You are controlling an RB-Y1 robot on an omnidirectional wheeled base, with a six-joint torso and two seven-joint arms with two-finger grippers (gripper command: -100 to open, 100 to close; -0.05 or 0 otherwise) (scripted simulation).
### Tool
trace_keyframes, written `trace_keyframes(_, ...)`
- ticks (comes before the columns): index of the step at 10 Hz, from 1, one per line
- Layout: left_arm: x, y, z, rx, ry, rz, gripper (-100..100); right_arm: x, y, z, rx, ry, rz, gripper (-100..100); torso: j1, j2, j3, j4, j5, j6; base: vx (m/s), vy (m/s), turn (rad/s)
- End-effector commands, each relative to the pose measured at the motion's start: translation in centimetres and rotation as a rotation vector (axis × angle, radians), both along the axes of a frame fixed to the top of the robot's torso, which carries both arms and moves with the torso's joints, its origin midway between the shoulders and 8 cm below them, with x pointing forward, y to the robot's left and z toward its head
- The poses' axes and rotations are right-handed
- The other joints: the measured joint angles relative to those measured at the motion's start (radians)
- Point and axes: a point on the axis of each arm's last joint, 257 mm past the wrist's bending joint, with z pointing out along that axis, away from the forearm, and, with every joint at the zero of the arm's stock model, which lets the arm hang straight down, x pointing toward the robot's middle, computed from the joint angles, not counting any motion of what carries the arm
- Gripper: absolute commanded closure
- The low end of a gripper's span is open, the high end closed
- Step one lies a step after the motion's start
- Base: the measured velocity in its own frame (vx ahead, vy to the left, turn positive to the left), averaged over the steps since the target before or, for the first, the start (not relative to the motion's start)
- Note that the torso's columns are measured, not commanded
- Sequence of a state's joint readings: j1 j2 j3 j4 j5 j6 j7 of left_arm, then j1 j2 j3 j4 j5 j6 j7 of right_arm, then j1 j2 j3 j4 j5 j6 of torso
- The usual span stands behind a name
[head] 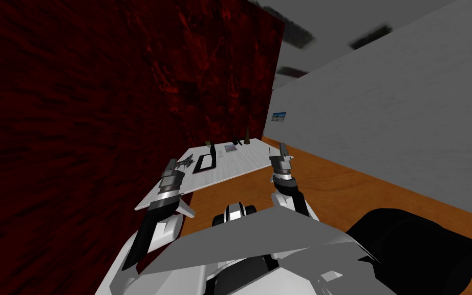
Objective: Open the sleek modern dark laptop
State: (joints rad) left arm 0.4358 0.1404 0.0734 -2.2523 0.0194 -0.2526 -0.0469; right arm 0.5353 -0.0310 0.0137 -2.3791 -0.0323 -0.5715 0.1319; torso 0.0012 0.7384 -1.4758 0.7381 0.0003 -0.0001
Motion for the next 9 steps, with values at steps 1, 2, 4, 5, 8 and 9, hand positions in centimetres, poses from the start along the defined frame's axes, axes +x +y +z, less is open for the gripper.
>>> trace_keyframes(1, 1.1, 1.2, -1.3, 0.021, 0.055, 0.037, -100, 0.0, 0.0, 0.0, 0.000, 0.000, 0.000, 0, 0.000, 0.000, 0.000, 0.000, 0.000, 0.000, 0.029, -0.049, -0.105)
trace_keyframes(2, 1.4, 1.6, -1.7, 0.027, 0.074, 0.051, -100, 0.0, 0.0, 0.0, 0.000, 0.000, 0.000, 0, -0.001, -0.001, 0.000, 0.000, 0.000, 0.000, 0.028, -0.051, -0.108)
trace_keyframes(4, 2.1, 2.5, -2.6, 0.037, 0.111, 0.078, -100, 0.0, 0.0, 0.0, 0.000, 0.000, 0.000, 0, -0.001, 0.000, 0.000, 0.000, 0.000, 0.000, 0.021, -0.052, -0.089)
trace_keyframes(5, 2.4, 2.9, -3.1, 0.041, 0.129, 0.092, -100, 0.0, 0.0, 0.0, 0.000, 0.000, 0.000, 0, -0.002, 0.000, 0.000, 0.000, 0.000, 0.000, 0.024, -0.057, -0.087)
trace_keyframes(8, 3.3, 4.3, -4.5, 0.051, 0.186, 0.134, -100, 0.0, 0.0, 0.0, 0.000, 0.000, 0.000, 0, -0.001, 0.000, 0.000, 0.000, 0.000, 0.000, 0.027, -0.051, -0.087)
trace_keyframes(9, 3.5, 4.8, -5.0, 0.055, 0.207, 0.148, -100, 0.0, 0.0, 0.0, 0.000, 0.000, 0.000, 0, -0.001, -0.001, 0.000, 0.000, 0.000, 0.000, 0.031, -0.053, -0.098)
